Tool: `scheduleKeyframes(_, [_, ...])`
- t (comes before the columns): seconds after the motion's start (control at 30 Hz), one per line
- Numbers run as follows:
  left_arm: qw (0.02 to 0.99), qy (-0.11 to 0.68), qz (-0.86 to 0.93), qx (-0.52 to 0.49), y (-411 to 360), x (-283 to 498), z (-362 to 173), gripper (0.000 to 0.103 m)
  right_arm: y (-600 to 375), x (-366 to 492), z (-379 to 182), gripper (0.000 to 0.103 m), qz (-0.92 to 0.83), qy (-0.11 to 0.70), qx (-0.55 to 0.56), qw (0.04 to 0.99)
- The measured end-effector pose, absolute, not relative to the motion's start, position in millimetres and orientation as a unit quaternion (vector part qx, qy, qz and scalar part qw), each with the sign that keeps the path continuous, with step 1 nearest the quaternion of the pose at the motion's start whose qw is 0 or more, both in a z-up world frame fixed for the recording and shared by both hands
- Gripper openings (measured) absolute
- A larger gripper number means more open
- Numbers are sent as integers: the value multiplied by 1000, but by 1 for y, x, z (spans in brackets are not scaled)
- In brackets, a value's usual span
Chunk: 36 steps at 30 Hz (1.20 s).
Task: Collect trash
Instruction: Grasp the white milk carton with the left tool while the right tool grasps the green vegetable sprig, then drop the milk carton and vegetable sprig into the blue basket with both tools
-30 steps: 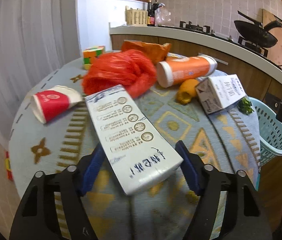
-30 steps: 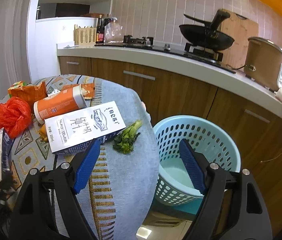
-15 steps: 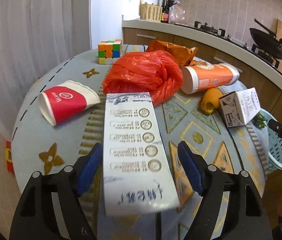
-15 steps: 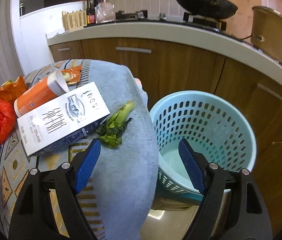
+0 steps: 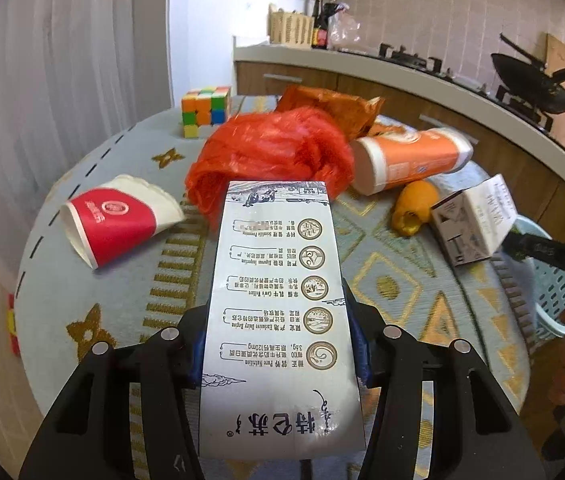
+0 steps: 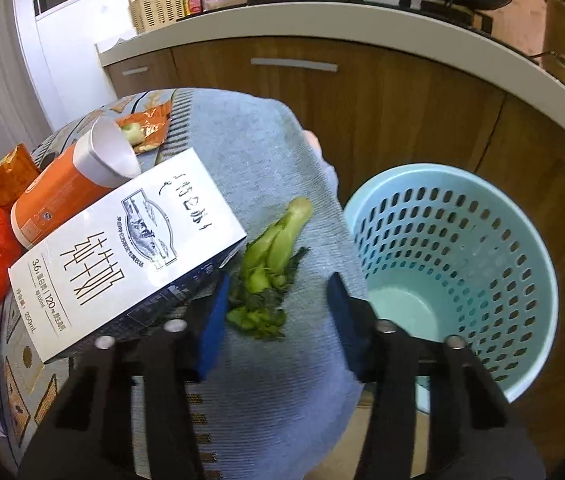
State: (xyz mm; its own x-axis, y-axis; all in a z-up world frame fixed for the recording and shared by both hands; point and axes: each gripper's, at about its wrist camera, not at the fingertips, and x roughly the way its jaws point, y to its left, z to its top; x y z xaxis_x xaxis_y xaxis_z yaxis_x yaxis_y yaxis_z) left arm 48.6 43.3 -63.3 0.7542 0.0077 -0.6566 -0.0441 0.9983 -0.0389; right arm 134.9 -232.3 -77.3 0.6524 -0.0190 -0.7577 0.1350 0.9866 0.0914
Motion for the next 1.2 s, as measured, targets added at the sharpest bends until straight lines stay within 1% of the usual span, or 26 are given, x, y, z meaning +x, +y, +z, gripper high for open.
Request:
scheduleKeyframes(0.07, [941,338,10,-22,38,43,-58,51,-231,133,-75,20,-38,410,63,909])
scheduleKeyframes(0.17, [947,320,-3,-17,29,36,-48,51,-231,126,-68,17,-40,397,53,915])
scheduleKeyframes(0.37, [957,288,-25,-1,5,26,-27,51,-254,111,-53,16,-57,369,67,925])
scheduleKeyframes(0.57, [959,275,-69,15,-32,33,-9,51,-289,94,-34,16,-74,340,89,933])
scheduleKeyframes(0.73, [953,264,-143,36,-88,46,6,51,-333,81,-34,16,-112,334,116,929])
scheduleKeyframes(0.97, [917,308,-254,17,-165,85,2,51,-395,68,-50,16,-161,349,159,909])
scheduleKeyframes(1.2, [876,369,-310,11,-233,121,-33,51,-436,60,-69,16,-183,370,176,893])
